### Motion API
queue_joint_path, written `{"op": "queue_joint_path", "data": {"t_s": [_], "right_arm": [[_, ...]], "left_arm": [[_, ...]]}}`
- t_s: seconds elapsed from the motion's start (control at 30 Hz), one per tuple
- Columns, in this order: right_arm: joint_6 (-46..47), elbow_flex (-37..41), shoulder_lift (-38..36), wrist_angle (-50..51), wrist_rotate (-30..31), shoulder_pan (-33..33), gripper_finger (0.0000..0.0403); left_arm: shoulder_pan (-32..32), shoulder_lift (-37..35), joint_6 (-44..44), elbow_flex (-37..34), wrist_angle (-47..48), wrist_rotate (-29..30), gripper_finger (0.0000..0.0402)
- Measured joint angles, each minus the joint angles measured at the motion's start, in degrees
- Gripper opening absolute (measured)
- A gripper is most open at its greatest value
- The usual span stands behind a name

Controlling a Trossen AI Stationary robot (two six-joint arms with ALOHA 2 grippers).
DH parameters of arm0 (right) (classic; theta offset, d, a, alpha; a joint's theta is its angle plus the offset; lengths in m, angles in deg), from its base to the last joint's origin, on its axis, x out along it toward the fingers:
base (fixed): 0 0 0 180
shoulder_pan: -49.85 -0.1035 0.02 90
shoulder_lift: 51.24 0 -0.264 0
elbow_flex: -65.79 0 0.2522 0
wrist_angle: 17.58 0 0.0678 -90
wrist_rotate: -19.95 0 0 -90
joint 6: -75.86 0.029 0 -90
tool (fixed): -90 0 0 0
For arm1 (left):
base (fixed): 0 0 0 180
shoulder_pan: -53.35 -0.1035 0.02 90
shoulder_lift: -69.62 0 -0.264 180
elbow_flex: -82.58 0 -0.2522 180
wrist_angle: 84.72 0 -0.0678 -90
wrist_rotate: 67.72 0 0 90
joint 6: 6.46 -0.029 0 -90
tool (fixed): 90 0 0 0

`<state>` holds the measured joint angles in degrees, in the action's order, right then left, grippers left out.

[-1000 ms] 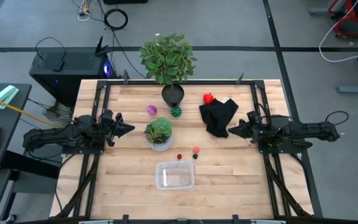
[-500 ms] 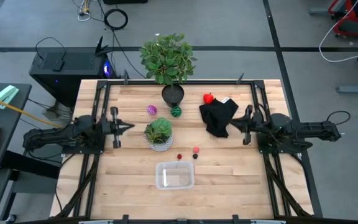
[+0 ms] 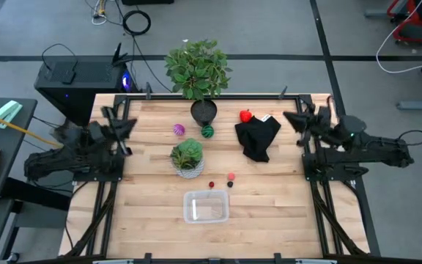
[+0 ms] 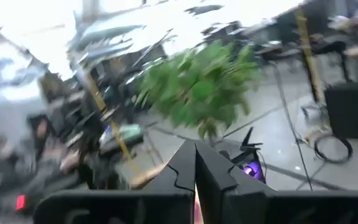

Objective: Pick and placing Produce into tupperware
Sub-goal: Put the apple into the transparent bin

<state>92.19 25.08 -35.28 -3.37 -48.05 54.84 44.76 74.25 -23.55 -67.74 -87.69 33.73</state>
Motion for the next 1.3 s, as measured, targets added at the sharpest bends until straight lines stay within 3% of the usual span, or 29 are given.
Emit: {"op": "queue_joint_path", "data": {"t_s": [0.2,0.3,0.5,0.77,1.07,1.17,1.3], "right_arm": [[1.41,-10.78,9.58,0.10,0.47,3.04,0.0019],[0.80,-15.85,14.29,0.55,0.31,4.03,0.0020],[-2.29,-27.49,21.43,6.65,-4.04,4.33,0.0017],[-0.30,-43.05,25.80,37.93,-3.96,4.34,0.0014],[6.50,-44.91,25.99,54.95,-1.10,4.34,0.0016],[6.55,-44.90,26.72,54.95,3.81,4.34,0.0016],[6.67,-44.03,28.78,55.63,11.62,4.41,0.0018]], "left_arm": [[0.01,11.17,3.47,12.73,-0.03,0.41,0.0017],[0.01,17.88,8.22,19.50,0.29,4.23,0.0024],[0.01,29.75,9.85,32.75,3.18,5.79,0.0033],[0.01,38.93,10.26,48.12,39.49,12.43,0.0060],[-1.46,42.59,30.00,47.18,69.57,14.05,0.0130],[-2.59,42.72,36.73,45.15,73.45,14.07,0.0154],[-3.35,42.63,39.36,43.73,73.34,14.07,0.0176]]}}
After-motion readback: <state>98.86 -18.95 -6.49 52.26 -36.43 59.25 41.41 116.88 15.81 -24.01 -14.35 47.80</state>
